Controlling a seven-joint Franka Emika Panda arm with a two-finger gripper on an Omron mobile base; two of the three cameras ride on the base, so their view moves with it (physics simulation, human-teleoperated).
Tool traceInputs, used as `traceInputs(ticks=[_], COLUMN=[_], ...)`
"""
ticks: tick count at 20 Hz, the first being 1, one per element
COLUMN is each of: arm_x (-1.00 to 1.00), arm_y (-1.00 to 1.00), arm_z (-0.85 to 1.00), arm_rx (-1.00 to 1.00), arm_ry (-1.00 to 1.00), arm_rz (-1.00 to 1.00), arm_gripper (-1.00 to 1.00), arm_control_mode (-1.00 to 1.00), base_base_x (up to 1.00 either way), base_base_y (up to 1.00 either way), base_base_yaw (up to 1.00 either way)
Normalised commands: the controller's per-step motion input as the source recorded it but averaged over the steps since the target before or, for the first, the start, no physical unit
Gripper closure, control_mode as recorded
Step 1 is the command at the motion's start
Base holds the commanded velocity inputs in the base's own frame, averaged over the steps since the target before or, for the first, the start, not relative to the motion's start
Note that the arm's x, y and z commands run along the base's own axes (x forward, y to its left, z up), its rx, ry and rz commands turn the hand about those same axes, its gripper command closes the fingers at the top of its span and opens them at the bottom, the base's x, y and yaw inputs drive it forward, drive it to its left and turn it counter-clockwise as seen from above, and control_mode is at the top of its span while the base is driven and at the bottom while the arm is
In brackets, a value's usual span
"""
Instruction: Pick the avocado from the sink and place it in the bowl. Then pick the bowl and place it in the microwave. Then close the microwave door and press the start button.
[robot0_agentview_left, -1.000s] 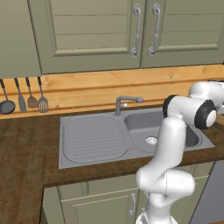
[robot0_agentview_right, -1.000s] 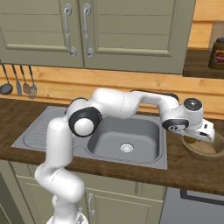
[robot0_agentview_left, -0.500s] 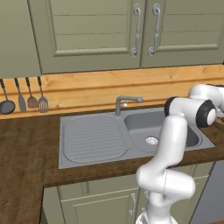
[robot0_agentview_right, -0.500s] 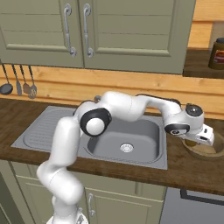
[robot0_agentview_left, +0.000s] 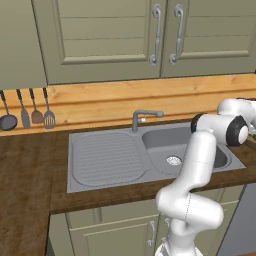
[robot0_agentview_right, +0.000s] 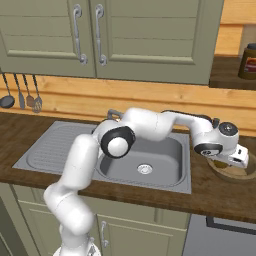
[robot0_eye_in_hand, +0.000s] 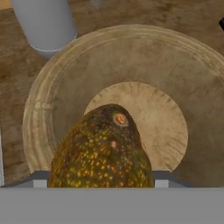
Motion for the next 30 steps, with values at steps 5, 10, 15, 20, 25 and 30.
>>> traceInputs(ticks=[5,10,15,20,25,30], arm_x=[0.17,0.03,0.03,-0.33,-0.24,-0.22], arm_y=[0.03,0.0,0.03,0.07,0.21,0.81], arm_z=[-0.4,-0.15,0.0,0.32,0.52,0.32], arm_rx=[0.0,0.0,0.0,0.0,-0.02,-0.18], arm_ry=[0.0,0.0,-0.02,-0.17,-0.2,0.01], arm_rz=[0.0,0.0,0.0,0.01,0.03,0.11], arm_gripper=[-1.0,-1.0,-1.0,-1.0,-1.0,-1.0], arm_control_mode=[-1.0,-1.0,-1.0,-1.0,-1.0,-1.0], base_base_x=[0.0,0.0,0.0,0.0,0.0,0.0], base_base_y=[0.0,0.0,0.0,0.0,0.0,0.0], base_base_yaw=[0.0,0.0,0.0,0.0,0.0,0.0])
